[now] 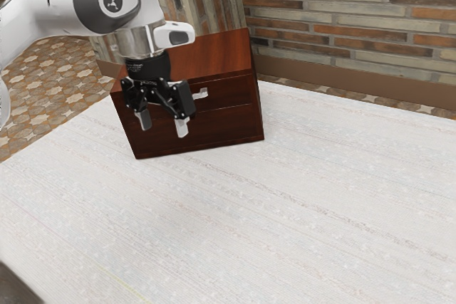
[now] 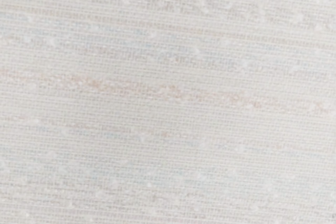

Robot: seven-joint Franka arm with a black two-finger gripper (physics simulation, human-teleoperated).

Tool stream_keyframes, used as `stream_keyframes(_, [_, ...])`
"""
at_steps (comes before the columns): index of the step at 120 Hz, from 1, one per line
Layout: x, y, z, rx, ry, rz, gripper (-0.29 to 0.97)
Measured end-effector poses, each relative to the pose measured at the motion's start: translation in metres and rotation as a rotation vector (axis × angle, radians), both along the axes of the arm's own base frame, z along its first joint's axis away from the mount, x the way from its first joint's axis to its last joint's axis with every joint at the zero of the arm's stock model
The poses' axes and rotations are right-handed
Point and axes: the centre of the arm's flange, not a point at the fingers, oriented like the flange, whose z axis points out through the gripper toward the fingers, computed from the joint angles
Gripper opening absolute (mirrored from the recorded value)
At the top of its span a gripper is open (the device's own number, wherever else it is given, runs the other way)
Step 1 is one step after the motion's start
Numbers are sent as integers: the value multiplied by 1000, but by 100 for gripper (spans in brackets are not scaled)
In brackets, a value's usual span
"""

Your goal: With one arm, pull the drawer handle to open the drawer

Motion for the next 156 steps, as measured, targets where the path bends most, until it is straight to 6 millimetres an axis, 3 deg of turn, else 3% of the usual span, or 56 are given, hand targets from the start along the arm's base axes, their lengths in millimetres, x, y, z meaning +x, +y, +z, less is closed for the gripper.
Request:
stream_keyframes(35, [-2, 9, 3, 0, -6, 18, 68])
stream_keyframes(39, [-9, 8, 18, 3, -33, 17, 68])
stream_keyframes(46, [-39, 6, 75, 10, -136, 8, 68])
stream_keyframes(51, [-54, 5, 102, 15, -202, -29, 68])
stream_keyframes(60, [-70, 0, 129, 16, -275, -135, 68])
stream_keyframes(67, [-80, 0, 137, -7, -284, -205, 68])
stream_keyframes(84, [-88, 39, 130, 42, -235, -313, 68])
stream_keyframes(95, [-74, 82, 95, 70, -139, -380, 68])
stream_keyframes(102, [-68, 95, 79, 84, -89, -438, 68])
stream_keyframes(120, [-52, 96, 49, 62, -16, -620, 68])
stream_keyframes(145, [-49, 88, 47, 23, -24, -812, 68])
stream_keyframes(156, [-41, 57, 51, 9, -42, -923, 68])
